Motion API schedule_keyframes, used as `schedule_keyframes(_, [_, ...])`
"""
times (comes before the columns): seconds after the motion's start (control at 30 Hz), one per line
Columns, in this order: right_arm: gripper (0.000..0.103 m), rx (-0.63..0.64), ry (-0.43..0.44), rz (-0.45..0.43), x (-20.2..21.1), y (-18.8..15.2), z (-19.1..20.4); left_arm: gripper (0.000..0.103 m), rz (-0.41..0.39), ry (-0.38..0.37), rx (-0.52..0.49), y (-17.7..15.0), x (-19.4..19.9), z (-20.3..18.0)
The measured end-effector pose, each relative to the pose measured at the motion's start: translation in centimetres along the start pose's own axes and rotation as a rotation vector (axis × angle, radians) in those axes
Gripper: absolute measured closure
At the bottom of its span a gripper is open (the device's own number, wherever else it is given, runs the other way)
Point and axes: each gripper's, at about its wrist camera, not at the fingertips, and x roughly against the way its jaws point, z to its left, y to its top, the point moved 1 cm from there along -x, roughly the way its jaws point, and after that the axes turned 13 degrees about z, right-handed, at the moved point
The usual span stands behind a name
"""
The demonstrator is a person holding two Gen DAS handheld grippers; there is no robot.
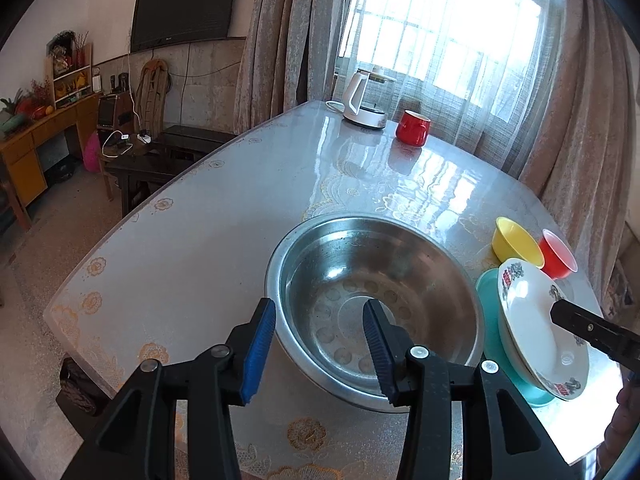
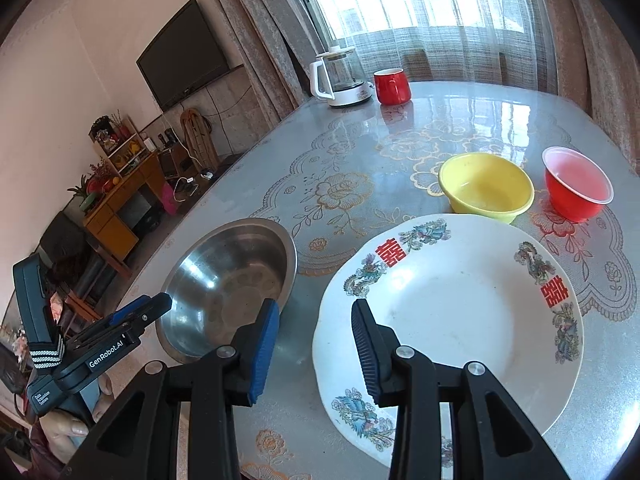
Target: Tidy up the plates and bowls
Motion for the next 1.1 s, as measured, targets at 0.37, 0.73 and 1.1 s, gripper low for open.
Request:
schedule_keyframes(0.37, [0.065, -0.039, -0.015, -0.025, 1.1, -0.7, -0.8, 0.056, -0.042, -0.036, -0.056, 0.0, 2.5, -2.2])
schedule_keyframes(0.73, [0.064, -0.08, -0.036, -0.045, 2.1, -1.1, -1.7, 0.054, -0.081, -0.071, -0.167, 0.1, 4.2, -6.4])
schedule_keyframes(1.1, [0.064, -0.155, -0.059, -0.074, 3.4, -1.2, -4.6, 0.054, -0.05, -0.107, -0.247, -0.4, 3.3, -11.2])
